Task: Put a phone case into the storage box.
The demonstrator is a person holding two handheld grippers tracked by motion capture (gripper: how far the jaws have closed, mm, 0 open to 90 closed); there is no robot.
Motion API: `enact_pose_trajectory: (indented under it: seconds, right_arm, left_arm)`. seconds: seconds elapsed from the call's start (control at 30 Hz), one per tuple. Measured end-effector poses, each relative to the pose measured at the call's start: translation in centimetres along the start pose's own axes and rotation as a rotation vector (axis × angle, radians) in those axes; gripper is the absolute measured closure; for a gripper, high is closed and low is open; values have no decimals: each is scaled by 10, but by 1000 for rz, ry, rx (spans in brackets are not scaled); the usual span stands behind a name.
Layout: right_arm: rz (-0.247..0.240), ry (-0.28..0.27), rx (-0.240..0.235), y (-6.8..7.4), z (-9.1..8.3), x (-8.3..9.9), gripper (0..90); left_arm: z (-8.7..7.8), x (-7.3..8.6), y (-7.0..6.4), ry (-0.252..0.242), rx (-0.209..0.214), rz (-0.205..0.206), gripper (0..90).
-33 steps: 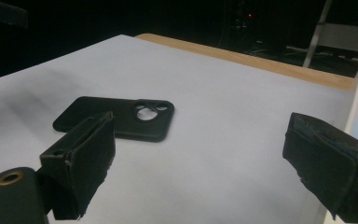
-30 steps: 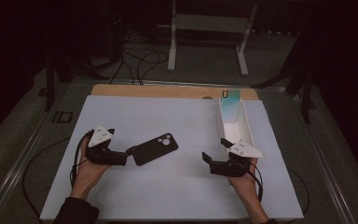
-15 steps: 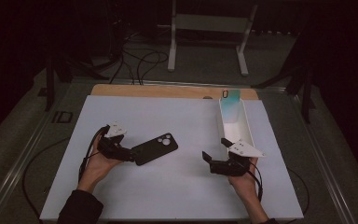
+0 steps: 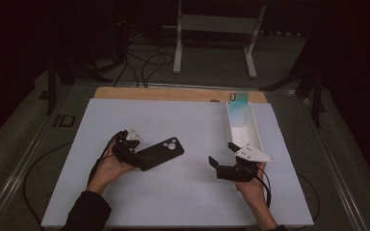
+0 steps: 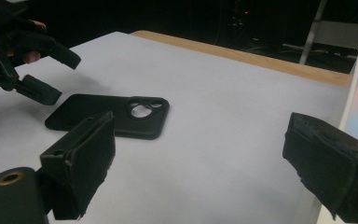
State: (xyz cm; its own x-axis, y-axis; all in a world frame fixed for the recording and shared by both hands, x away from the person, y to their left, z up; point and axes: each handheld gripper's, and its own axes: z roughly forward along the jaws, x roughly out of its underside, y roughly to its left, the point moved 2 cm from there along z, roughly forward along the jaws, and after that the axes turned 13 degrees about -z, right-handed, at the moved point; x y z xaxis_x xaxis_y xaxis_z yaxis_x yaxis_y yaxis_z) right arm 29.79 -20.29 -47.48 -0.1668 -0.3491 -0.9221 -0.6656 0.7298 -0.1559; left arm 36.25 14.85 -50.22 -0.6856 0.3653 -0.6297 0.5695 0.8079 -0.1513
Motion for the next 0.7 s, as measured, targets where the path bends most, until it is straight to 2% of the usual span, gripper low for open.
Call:
enact_pose_trajectory:
  seconds: [0.27, 0.7]
  right_arm:
    - [-2, 3, 0, 0, 1, 1, 94]
    - [-1, 4, 3, 0, 2, 1, 94]
  left_arm:
    - [13, 2, -1, 46, 15, 4, 10]
    - [30, 5, -6, 106, 7, 25, 25]
